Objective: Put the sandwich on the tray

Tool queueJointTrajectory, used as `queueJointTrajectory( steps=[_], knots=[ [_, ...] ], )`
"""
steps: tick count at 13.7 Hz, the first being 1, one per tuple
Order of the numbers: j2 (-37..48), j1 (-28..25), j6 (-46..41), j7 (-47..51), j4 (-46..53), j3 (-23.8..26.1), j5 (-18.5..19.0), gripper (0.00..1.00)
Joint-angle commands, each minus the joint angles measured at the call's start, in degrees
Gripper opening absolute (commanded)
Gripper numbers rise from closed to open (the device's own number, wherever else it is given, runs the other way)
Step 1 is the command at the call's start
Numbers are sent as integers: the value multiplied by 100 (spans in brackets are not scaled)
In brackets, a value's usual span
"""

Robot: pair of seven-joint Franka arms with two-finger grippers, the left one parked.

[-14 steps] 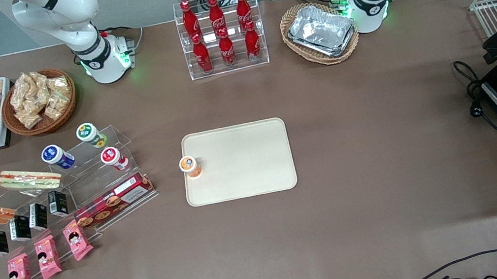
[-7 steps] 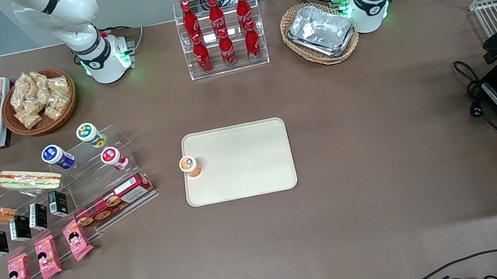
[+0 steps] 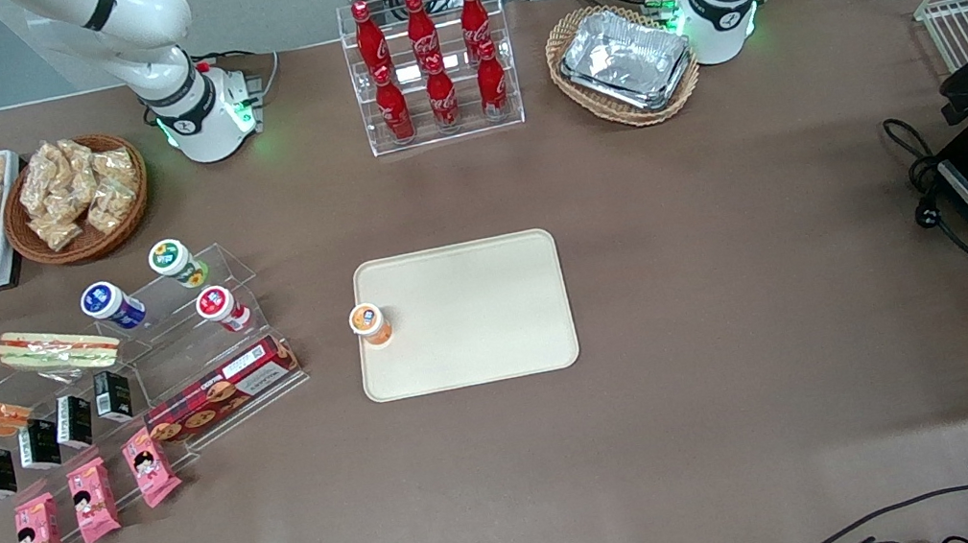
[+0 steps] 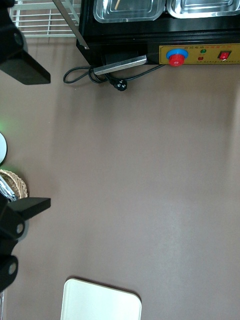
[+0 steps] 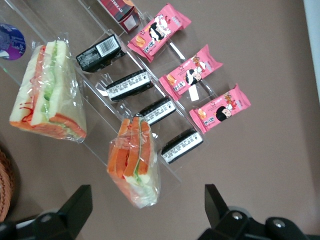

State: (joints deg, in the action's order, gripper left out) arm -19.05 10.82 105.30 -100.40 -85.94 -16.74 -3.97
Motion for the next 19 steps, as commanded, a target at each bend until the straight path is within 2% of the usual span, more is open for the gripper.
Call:
queueJointTrajectory(
  steps=[1, 6, 19],
  knots=[
    [-99, 61, 113, -270, -133, 30, -218, 100],
    [-90, 52, 359, -340, -397, 30, -209, 100],
    [-90, 184, 1001, -1289, -898, -5, -209, 100]
  ],
)
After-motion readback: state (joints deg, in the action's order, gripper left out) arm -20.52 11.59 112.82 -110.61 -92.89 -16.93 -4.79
